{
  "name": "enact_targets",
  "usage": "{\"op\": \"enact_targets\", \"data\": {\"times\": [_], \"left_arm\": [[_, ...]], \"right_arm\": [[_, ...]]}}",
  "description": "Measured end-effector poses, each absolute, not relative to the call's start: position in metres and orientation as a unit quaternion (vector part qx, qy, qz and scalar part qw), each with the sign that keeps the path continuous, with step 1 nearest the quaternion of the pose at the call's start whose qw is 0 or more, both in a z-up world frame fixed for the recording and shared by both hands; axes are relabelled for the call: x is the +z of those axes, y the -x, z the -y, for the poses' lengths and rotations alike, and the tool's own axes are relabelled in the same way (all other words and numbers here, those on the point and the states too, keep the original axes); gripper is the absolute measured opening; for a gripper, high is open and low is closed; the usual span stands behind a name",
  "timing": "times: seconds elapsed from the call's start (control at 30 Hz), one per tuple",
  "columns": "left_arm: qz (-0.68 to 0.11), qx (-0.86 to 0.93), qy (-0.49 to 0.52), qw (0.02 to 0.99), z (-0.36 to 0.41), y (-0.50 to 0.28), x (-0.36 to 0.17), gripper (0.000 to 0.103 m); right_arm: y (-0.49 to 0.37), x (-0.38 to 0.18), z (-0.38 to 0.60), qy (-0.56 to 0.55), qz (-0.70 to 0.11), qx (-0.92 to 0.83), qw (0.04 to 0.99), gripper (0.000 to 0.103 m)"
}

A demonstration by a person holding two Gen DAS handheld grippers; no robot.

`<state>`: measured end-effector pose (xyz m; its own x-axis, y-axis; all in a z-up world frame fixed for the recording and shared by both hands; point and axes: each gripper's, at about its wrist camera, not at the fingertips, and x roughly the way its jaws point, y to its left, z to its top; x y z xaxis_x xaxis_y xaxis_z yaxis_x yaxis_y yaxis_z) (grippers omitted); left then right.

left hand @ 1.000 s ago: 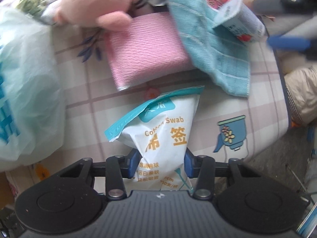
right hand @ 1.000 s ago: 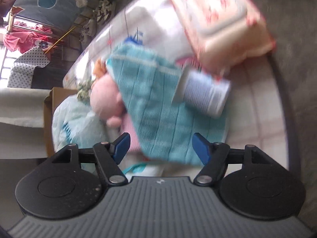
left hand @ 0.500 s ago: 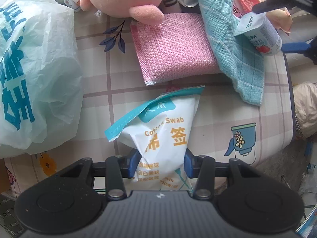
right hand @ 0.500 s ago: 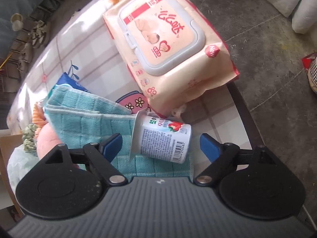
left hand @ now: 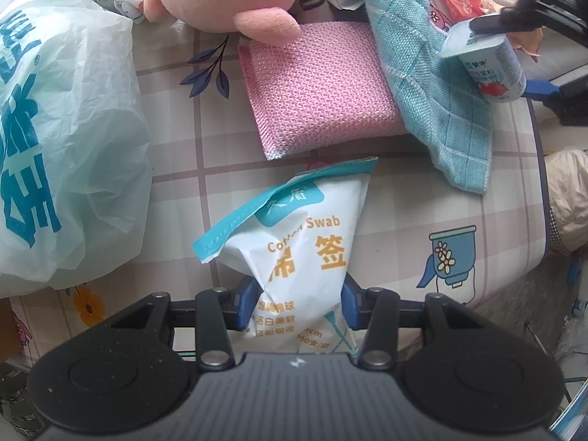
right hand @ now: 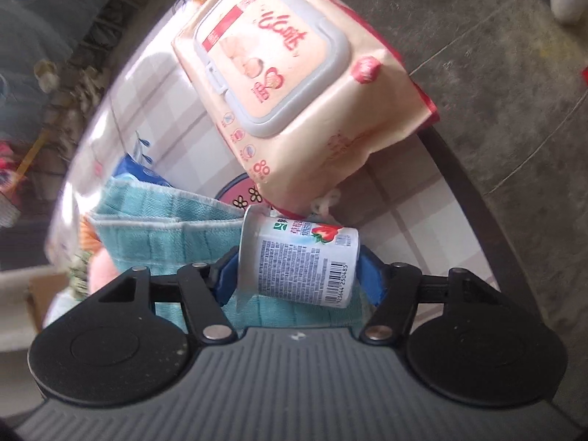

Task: Organize soft objects
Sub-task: 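Grasp the white yogurt cup with the right tool and lift it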

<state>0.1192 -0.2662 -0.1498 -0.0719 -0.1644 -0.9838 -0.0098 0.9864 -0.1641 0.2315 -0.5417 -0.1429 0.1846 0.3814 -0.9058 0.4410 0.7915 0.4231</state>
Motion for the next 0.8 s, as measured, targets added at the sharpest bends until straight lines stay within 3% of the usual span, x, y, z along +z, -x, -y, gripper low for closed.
{"op": "enact_targets", "data": {"times": [0.23,0.33,0.53,0.8], "left_arm": [[-0.73,-0.058,0.063,0.678,0.267,-0.119,-0.152,0.047],[-0.73,-0.058,0.062,0.679,0.267,-0.119,-0.152,0.047],[-0.728,-0.058,0.06,0.68,0.267,-0.118,-0.151,0.047],[-0.727,-0.054,0.059,0.682,0.268,-0.116,-0.15,0.048]], "right_arm": [[-0.199,-0.169,0.593,-0.465,-0.591,0.046,0.658,0.065],[-0.19,-0.173,0.604,-0.465,-0.591,0.05,0.657,0.074],[-0.175,-0.172,0.622,-0.464,-0.593,0.038,0.657,0.082],[-0.168,-0.149,0.638,-0.444,-0.606,-0.012,0.66,0.085]]}}
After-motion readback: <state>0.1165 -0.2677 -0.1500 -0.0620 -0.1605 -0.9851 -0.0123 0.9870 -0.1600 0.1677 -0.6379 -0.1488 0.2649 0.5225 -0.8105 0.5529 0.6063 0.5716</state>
